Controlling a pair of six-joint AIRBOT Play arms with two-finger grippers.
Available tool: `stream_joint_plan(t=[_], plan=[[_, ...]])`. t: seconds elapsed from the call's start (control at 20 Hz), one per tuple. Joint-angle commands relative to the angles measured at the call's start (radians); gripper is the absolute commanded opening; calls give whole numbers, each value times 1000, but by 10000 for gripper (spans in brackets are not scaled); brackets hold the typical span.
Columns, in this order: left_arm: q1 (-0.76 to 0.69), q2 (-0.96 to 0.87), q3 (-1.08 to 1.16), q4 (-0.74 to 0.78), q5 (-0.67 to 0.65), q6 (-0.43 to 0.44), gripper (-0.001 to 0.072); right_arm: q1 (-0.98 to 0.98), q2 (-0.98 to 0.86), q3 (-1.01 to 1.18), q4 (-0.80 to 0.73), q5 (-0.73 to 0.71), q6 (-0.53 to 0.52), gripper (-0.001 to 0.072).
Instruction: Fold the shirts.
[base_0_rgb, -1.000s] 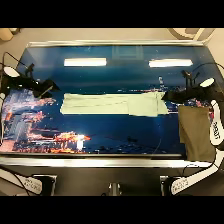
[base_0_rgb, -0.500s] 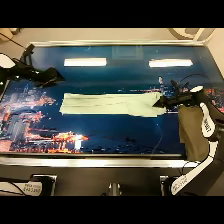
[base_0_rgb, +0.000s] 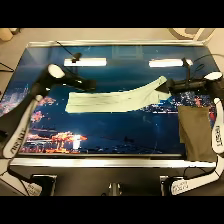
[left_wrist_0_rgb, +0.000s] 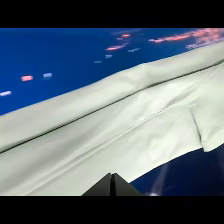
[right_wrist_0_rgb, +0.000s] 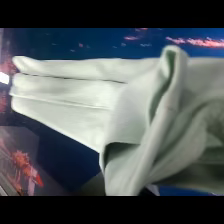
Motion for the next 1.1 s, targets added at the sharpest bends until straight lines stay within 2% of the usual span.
stream_joint_plan(t=[0.0, 0.15, 0.25, 0.55, 0.75, 0.85, 0.9, 1.05], plan=[[-122, -114, 1, -238, 152, 21, 24, 1, 140, 1, -27, 68, 41, 15], [-188, -216, 13, -470, 184, 26, 24, 1, 244, 1, -84, 128, 63, 15], [-233, -264, 33, -541, 184, 29, 24, 1, 308, 1, -117, 158, 75, 15], [-386, -315, 59, -586, 110, 29, 23, 1, 399, 1, -171, 202, 74, 15], [-335, -306, 59, -584, 84, 34, 20, 9, 399, 1, -178, 164, 76, 15], [-238, -251, 59, -546, 79, 34, 19, 63, 390, 1, -228, 127, 92, 14], [-182, -205, 59, -474, 79, 24, 19, 109, 374, 1, -236, 110, 93, 14], [26, -11, 59, -151, 51, -80, 19, 283, 290, 1, -226, 18, 93, 15]])
